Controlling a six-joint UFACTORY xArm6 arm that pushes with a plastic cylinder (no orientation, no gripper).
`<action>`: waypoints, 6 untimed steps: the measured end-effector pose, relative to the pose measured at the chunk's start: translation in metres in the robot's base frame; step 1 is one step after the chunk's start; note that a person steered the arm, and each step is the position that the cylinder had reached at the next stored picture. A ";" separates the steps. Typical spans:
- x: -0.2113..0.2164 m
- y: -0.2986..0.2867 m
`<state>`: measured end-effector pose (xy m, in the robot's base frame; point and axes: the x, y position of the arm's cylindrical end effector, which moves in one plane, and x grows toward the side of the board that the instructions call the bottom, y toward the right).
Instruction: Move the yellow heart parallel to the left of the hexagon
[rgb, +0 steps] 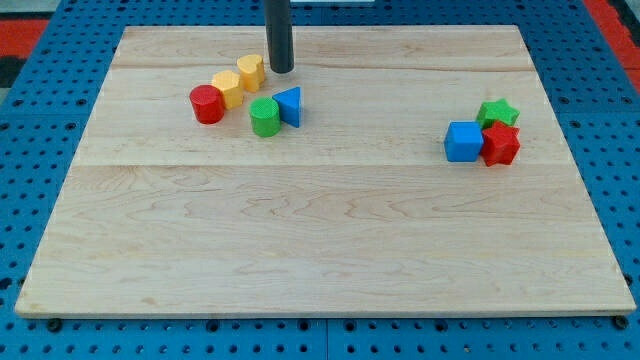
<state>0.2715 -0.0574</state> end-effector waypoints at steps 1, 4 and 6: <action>0.005 -0.040; 0.046 -0.100; 0.032 -0.136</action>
<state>0.3032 -0.1937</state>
